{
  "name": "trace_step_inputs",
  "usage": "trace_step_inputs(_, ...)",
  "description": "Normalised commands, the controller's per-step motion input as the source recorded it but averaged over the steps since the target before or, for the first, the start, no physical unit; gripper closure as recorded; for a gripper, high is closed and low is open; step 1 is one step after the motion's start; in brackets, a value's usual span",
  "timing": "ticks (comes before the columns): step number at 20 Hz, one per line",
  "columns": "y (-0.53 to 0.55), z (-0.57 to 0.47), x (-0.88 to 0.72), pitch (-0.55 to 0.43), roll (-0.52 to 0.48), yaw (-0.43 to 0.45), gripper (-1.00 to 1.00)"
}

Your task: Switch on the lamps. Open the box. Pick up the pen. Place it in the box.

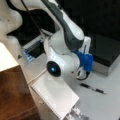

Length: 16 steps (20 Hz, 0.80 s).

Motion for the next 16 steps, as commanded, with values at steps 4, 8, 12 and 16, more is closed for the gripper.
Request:
trace_step_inputs(4,0.04,-0.02,0.01,-0.032,0.002,-0.120,1.00)
trace_step_inputs(8,0.03,-0.01,-0.02,-0.023,0.007,-0.117,1.00)
trace_step_inputs(12,0.03,-0.01,-0.03,-0.021,0.007,-0.117,1.00)
trace_step_inputs(16,0.02,0.00,-0.04,-0.014,-0.007,-0.117,1.00)
